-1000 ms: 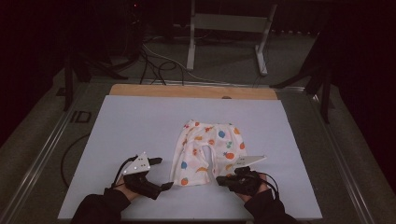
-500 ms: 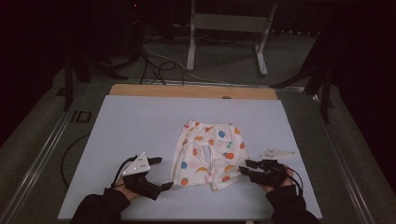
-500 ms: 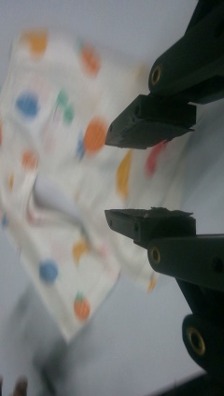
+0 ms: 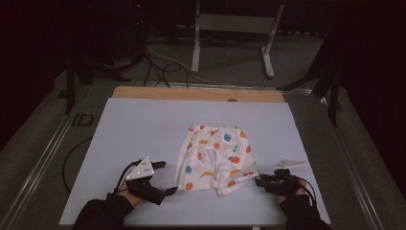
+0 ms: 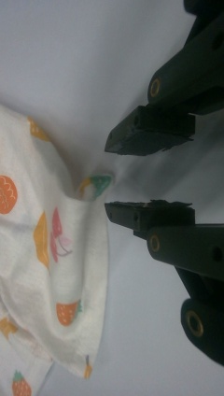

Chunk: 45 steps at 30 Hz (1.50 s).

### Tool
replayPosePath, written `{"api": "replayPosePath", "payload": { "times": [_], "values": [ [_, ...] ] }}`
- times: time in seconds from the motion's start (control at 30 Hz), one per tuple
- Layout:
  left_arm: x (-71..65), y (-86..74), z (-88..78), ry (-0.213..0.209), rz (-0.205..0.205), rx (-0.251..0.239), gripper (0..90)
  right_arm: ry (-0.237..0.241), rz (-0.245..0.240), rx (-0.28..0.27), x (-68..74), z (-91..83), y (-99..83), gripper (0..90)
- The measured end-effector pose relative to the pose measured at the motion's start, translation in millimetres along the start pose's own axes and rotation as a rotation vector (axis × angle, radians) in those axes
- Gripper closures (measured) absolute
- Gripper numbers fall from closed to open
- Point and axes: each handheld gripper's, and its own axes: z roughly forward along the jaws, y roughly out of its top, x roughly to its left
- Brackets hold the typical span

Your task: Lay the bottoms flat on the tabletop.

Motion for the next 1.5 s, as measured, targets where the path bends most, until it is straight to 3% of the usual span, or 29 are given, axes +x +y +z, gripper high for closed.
{"api": "replayPosePath", "payload": {
  "times": [0.17, 0.27, 0.3, 0.53, 0.7, 0.77, 0.8, 0.93, 1.03, 1.1, 1.23, 1.33, 1.4, 1.43, 1.5],
  "values": [
    [0.4, -0.1, 0.5, -0.002, -0.006, -0.004, 3.8, 0.010, -0.028, -0.013, 0.9, 7.0, 5.0, 69.3],
    [-0.2, -0.1, 0.4, -0.001, 0.000, 0.000, 3.8, 0.009, -0.047, -0.011, 4.1, 9.2, 6.8, 87.2],
    [-0.1, 0.0, 0.3, 0.000, 0.000, 0.000, 3.8, 0.013, -0.040, -0.005, 4.4, 8.9, 7.0, 88.8],
    [-0.1, 0.5, -0.9, 0.000, -0.001, 0.000, 3.8, 0.082, -0.043, 0.010, 13.2, -8.4, 6.6, 89.6],
    [0.2, 0.9, -1.2, -0.001, 0.001, -0.002, 3.8, 0.176, -0.027, -0.026, 22.3, -25.9, 3.7, 89.6],
    [0.1, 0.8, -1.1, -0.005, 0.000, -0.002, 3.8, 0.184, -0.026, -0.030, 23.6, -31.2, 2.2, 89.5],
    [-0.1, 0.9, -1.1, -0.005, 0.000, -0.002, 3.8, 0.215, -0.003, -0.050, 22.3, -33.3, 1.2, 89.2],
    [-0.3, 1.2, -1.1, -0.006, 0.002, -0.002, 3.8, 0.225, 0.043, -0.083, 15.0, -41.5, -1.1, 89.0],
    [0.1, 1.1, -1.0, -0.007, -0.002, -0.001, 3.8, 0.182, 0.054, -0.081, 9.5, -44.3, -2.7, 88.5],
    [0.1, 1.1, -1.1, -0.008, -0.002, -0.002, 3.8, 0.172, 0.079, -0.083, 6.1, -44.5, -4.6, 83.6],
    [0.5, 1.3, -1.2, -0.006, -0.003, -0.002, 3.8, 0.130, 0.102, -0.092, 1.0, -45.7, -6.8, 60.4],
    [1.0, 1.6, -0.7, -0.008, -0.003, 0.001, 3.8, 0.084, 0.069, -0.106, 1.7, -45.7, -4.2, 39.7],
    [1.6, 2.2, -0.3, -0.010, -0.004, 0.001, 3.6, 0.063, 0.053, -0.112, 2.9, -44.3, -1.6, 30.5],
    [1.6, 2.2, -0.3, -0.010, -0.004, 0.001, 3.4, 0.063, 0.053, -0.112, 2.9, -44.3, -1.6, 30.5],
    [2.0, 3.8, 1.2, -0.021, 0.000, 0.013, 2.9, 0.097, 0.015, -0.116, 3.9, -40.3, 1.1, 18.5]
  ]
}}
